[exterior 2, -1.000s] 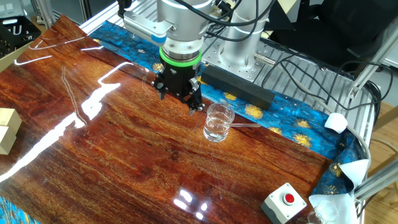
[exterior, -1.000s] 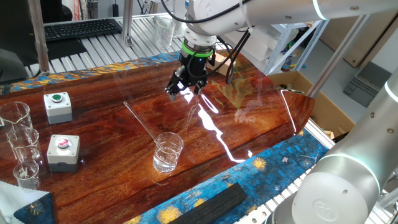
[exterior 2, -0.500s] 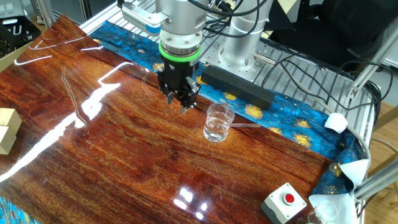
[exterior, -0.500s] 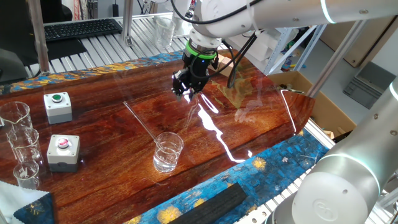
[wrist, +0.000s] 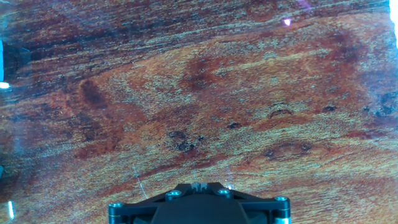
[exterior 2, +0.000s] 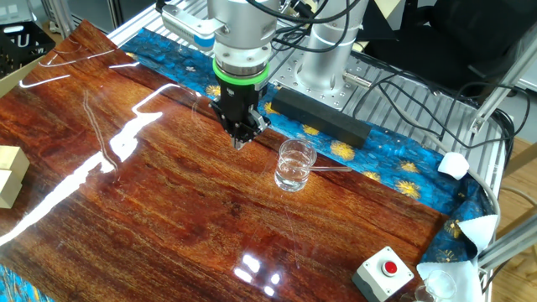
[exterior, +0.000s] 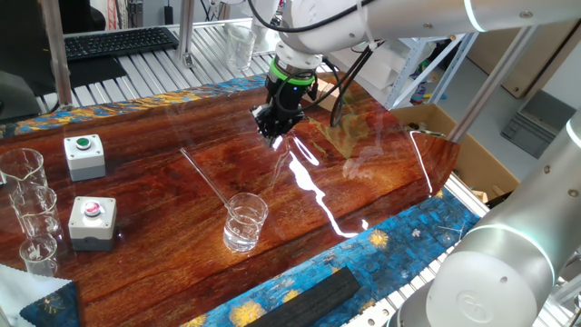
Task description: Stir the beaker with a glass rod
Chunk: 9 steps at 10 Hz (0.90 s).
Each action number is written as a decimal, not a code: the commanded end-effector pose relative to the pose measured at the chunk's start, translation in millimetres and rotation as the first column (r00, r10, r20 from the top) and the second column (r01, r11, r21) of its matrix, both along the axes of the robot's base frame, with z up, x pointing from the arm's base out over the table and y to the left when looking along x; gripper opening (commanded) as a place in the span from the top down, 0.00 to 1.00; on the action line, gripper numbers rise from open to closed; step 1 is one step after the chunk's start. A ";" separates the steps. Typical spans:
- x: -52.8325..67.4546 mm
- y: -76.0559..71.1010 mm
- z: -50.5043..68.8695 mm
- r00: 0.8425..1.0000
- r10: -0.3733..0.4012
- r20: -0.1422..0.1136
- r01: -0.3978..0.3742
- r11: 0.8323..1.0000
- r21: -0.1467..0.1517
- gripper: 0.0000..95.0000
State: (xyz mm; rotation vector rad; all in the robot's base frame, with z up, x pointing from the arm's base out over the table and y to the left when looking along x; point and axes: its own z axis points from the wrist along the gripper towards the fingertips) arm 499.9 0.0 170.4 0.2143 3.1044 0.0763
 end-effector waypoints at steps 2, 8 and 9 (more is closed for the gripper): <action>-0.2 1.0 0.2 1.000 0.000 -0.003 0.000 1.000 0.001 1.00; -13.6 26.6 15.7 0.998 -0.037 -0.047 0.036 0.999 -0.016 1.00; -17.0 31.6 18.2 0.998 -0.039 -0.050 0.038 0.999 -0.022 1.00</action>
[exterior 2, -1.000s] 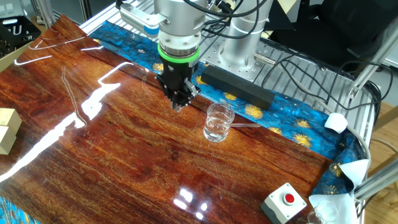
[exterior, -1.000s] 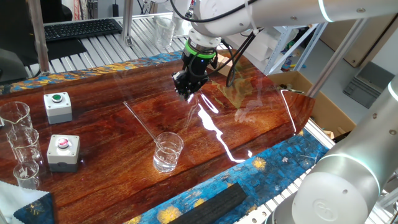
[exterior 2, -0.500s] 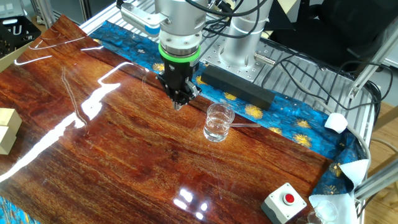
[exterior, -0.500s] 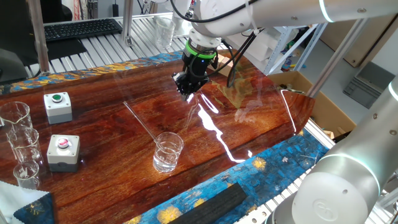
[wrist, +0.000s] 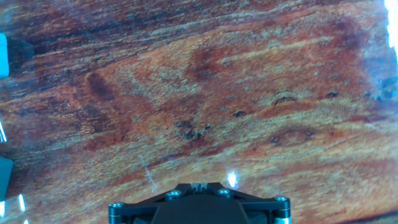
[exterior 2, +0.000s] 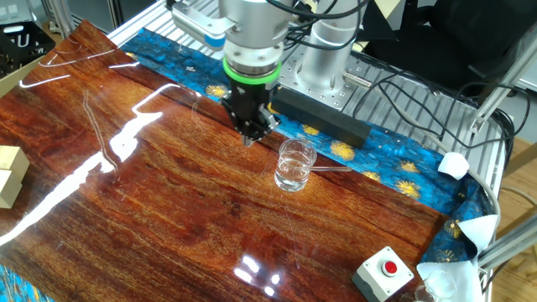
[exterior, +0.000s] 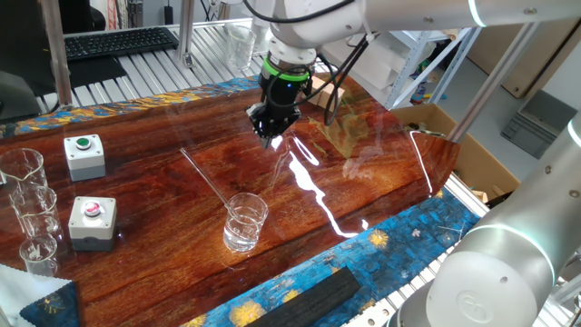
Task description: Stir the beaker with a glass rod
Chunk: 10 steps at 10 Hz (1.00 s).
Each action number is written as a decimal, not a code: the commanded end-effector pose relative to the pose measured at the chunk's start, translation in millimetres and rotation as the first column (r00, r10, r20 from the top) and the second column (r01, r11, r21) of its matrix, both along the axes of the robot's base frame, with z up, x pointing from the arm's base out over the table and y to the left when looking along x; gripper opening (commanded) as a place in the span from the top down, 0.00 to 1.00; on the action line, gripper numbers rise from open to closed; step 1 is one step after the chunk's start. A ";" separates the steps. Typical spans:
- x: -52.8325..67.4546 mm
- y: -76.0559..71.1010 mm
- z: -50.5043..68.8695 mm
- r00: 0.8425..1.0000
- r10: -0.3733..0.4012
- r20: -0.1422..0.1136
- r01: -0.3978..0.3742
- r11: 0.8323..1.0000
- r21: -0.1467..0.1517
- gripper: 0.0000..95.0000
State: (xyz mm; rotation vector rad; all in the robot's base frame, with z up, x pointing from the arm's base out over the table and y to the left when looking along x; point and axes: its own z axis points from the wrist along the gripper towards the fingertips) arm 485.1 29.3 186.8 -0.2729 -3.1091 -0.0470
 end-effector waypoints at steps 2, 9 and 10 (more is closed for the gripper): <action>-10.1 14.4 9.3 1.000 -0.019 -0.019 0.019 1.000 -0.015 1.00; -29.7 36.8 25.5 0.993 -0.084 -0.078 0.082 0.996 -0.036 1.00; -30.7 37.7 26.1 0.993 -0.089 -0.081 0.086 0.996 -0.037 1.00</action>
